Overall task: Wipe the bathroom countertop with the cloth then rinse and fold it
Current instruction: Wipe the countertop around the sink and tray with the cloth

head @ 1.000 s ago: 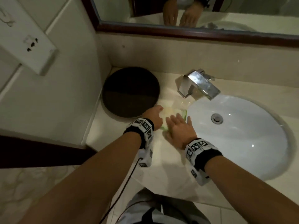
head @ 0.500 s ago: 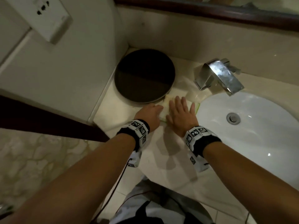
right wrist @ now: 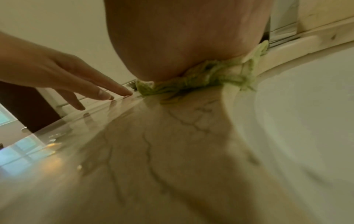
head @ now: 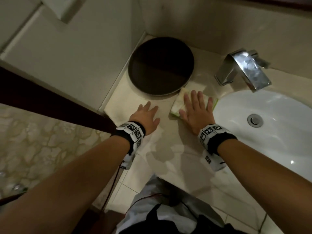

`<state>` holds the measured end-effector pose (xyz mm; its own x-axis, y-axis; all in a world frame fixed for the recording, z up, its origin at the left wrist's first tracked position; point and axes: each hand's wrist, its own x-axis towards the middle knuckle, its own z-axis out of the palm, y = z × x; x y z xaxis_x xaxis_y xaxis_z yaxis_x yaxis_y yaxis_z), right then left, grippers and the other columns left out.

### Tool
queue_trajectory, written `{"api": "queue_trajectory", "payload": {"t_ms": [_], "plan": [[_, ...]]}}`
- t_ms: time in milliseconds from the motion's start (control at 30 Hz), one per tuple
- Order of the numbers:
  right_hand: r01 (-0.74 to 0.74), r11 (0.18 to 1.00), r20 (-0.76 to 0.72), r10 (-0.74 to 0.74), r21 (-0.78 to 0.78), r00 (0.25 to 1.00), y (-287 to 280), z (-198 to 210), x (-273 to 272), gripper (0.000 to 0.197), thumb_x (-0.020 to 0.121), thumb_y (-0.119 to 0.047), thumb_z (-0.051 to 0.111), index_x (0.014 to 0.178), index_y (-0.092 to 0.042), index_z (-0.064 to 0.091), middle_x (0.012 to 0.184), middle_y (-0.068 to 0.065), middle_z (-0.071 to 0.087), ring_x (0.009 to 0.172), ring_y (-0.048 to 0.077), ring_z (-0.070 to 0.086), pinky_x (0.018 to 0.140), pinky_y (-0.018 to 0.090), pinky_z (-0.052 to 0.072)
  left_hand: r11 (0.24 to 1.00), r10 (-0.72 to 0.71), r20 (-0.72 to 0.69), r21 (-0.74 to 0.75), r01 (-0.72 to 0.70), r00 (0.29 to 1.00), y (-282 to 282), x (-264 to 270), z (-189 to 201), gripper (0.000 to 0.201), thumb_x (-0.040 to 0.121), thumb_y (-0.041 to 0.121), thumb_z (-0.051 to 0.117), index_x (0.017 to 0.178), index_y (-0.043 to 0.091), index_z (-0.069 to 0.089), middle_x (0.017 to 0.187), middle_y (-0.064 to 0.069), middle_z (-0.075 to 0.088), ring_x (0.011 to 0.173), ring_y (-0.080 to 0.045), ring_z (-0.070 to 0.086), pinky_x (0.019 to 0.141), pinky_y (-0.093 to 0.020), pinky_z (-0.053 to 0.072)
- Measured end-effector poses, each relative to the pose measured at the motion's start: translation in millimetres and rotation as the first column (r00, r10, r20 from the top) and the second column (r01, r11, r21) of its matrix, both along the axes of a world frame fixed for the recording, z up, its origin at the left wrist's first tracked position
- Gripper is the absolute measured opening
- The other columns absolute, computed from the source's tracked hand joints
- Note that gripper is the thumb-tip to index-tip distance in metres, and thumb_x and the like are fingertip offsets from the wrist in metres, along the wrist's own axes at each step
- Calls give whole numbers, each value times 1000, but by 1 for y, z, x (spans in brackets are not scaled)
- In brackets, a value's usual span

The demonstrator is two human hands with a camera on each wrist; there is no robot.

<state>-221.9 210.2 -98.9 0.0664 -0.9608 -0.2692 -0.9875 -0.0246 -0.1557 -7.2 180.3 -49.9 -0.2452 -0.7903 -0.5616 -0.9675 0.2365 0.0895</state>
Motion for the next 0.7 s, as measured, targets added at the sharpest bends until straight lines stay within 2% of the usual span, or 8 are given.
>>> {"api": "queue_trajectory", "payload": {"t_ms": [100, 200, 233, 367, 433, 533, 600, 700], "plan": [[-8, 1000, 30, 8, 14, 1000, 13, 1, 8, 80, 89, -58, -1, 155, -15, 10, 162, 14, 5, 149, 34, 2, 115, 61, 0, 1000, -10, 3, 30, 10, 1000, 3, 5, -3, 64, 98, 48, 36, 154, 30, 9, 163, 0, -2, 148, -32, 4, 117, -46, 22], [-41, 999, 58, 40, 22, 998, 38, -2, 24, 75, 93, -55, 12, 151, -11, 29, 158, 19, 22, 146, 39, 18, 112, 67, 11, 999, -23, 9, 41, 22, 1000, 4, 4, -3, 67, 98, 48, 36, 154, 29, 6, 162, 0, -5, 148, -32, 2, 118, -45, 19], [-61, 998, 52, 61, -1, 997, 47, -3, 29, 73, 94, -55, 14, 150, -11, 31, 158, 19, 23, 145, 39, 20, 112, 67, 12, 999, -32, 17, 44, 31, 999, 5, 3, -4, 68, 98, 49, 36, 155, 28, 6, 162, 0, -6, 148, -32, 1, 118, -46, 19], [-89, 996, 42, 89, 8, 995, 67, 3, 36, 74, 93, -57, 4, 155, -17, 9, 163, 11, 2, 149, 32, -3, 116, 60, -3, 997, -48, 29, 55, 46, 998, 6, 4, -6, 71, 97, 49, 37, 154, 26, 2, 162, -2, -8, 148, -33, -1, 117, -49, 21], [-82, 996, 20, 82, 26, 996, 65, 4, 34, 74, 91, -59, 0, 155, -21, 0, 163, 7, -6, 149, 28, -11, 117, 58, -5, 997, -48, 20, 53, 47, 999, 6, 5, -6, 72, 96, 49, 38, 154, 26, 2, 162, -2, -8, 148, -33, -1, 117, -48, 20], [-79, 995, 6, 79, 52, 997, 55, 1, 28, 77, 88, -61, -3, 155, -24, -3, 163, 5, -9, 149, 26, -13, 118, 55, -7, 996, -55, 16, 72, 53, 998, 4, 6, -4, 73, 96, 51, 38, 154, 27, 2, 162, -2, -8, 148, -33, -1, 117, -47, 18], [-15, 998, 14, 15, 53, 1000, 40, 0, 15, 80, 85, -62, -4, 155, -23, -3, 163, 5, -8, 149, 26, -10, 117, 55, -7, 995, -60, 13, 78, 59, 998, 2, 7, -2, 73, 96, 52, 38, 154, 27, 2, 162, -2, -9, 148, -32, 0, 117, -46, 18], [99, 994, 11, -100, 44, 995, 14, 1, -9, 71, 95, -59, 7, 155, -22, -5, 163, 5, -9, 149, 25, -9, 118, 56, -4, 994, -52, -3, 93, 52, 999, 1, 10, 0, 75, 95, 52, 40, 155, 27, 2, 162, 0, -9, 149, -28, 0, 118, -44, 17]]}}
